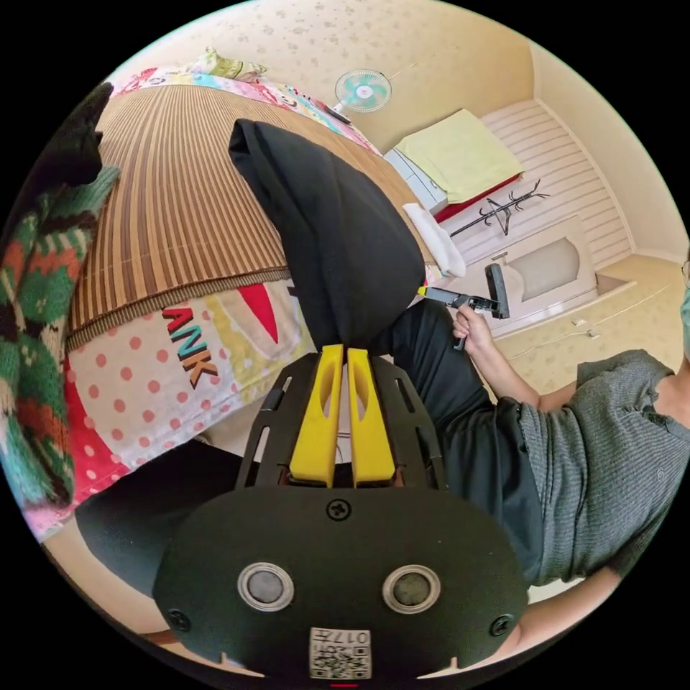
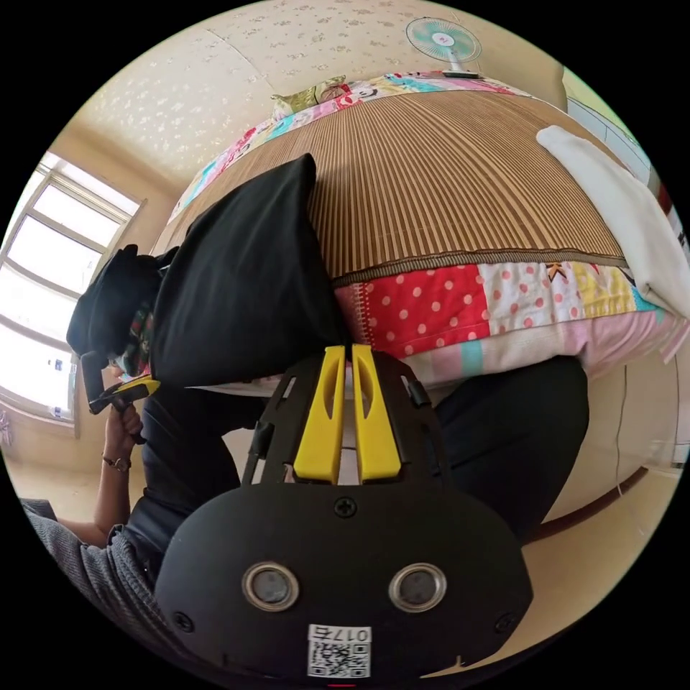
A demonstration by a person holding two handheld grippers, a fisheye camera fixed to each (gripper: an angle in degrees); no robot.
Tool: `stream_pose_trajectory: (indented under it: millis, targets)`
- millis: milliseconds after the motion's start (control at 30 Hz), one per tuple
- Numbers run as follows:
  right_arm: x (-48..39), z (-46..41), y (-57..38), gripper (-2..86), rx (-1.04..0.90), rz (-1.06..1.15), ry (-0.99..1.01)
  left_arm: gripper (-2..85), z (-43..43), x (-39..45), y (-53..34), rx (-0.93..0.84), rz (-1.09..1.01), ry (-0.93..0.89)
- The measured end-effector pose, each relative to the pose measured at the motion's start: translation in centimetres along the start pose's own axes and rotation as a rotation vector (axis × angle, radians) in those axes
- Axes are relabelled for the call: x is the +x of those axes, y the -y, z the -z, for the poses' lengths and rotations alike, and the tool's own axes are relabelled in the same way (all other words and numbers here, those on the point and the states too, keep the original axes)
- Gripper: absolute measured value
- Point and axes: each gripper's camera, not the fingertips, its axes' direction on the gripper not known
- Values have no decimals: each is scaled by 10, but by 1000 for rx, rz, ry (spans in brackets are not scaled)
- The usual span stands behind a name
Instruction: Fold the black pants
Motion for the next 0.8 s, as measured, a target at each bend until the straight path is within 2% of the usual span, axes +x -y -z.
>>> stream_pose_trajectory:
  millis: [133, 200, 233, 367, 500, 667, 800]
  targets:
    - [-21, -8, 10, 24, -32, 98, -104, 64, 23, 3, -2, 177, 53, -72]
    - [-20, -10, 13, 25, -35, 102, -90, 110, 44, 4, 8, 338, 55, -141]
    - [-15, -11, 14, 25, -32, 85, -56, 113, 46, 5, 14, 359, 53, -152]
    - [8, -13, 22, 27, -31, 11, 79, 152, 33, 5, 95, 259, 34, -86]
    - [14, -14, 26, 28, -23, -15, 112, 153, 10, -30, 164, 226, 178, -64]
    - [15, -12, 31, 28, -6, -13, 108, 93, -4, -70, 200, 211, 355, -85]
    - [26, -13, 39, 28, -8, -23, 145, 74, -7, -65, 208, 201, 409, 25]
